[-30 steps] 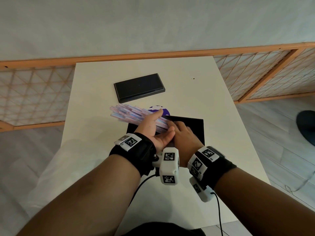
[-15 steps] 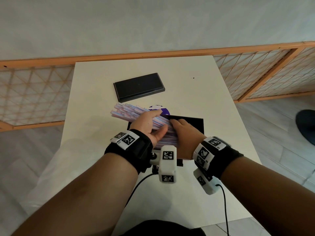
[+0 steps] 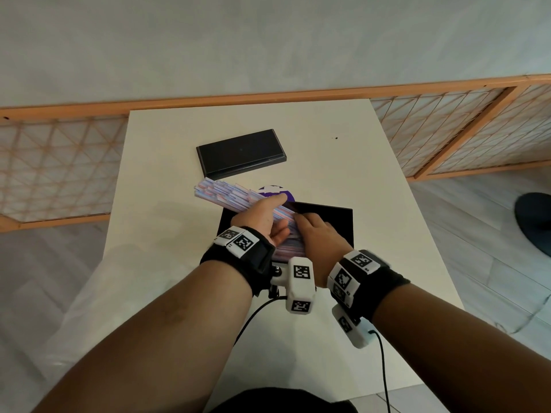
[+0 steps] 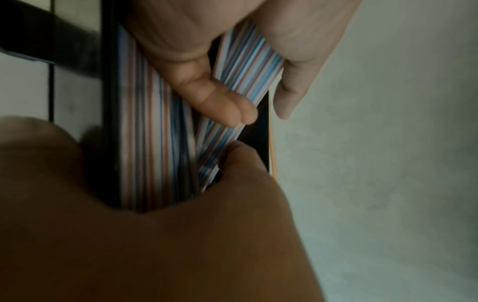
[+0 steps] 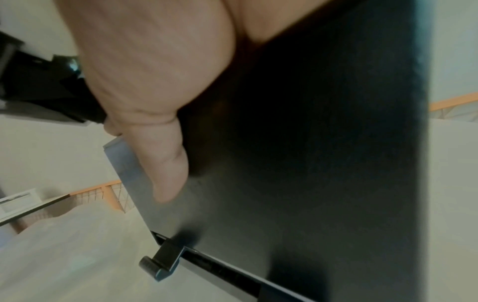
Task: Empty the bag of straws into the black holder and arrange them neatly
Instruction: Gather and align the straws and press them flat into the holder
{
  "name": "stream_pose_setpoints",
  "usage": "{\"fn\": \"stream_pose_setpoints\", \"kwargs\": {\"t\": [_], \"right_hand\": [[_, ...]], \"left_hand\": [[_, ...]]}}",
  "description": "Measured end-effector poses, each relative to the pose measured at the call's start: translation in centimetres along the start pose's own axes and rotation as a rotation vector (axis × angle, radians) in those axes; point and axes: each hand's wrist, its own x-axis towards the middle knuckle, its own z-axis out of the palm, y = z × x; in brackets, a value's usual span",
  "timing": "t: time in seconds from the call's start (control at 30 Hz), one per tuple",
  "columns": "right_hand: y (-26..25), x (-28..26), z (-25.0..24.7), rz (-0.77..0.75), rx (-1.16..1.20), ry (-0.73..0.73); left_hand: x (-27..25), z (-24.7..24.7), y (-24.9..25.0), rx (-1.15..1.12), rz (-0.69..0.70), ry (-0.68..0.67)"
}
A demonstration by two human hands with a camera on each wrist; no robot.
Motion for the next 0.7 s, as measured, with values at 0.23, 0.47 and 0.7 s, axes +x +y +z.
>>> {"fn": "stream_pose_setpoints", "kwargs": {"t": [0.23, 0.47, 0.7], "right_hand": [[-0.4, -0.5, -0.4, -0.042, -0.076, 0.030], [-0.8, -1.8, -0.5, -0.088, -0.064, 0.137], [0.5, -1.2, 0.5, -0.004, -0.057, 0.141]], "left_hand": [[-0.8, -0.1, 0.0, -0.080, 0.041, 0.022], [-2.3, -1.6, 0.3, -0.125, -0.078, -0.196], [-3.8, -3.2, 1.1, -0.124, -0.158, -0.301]]}}
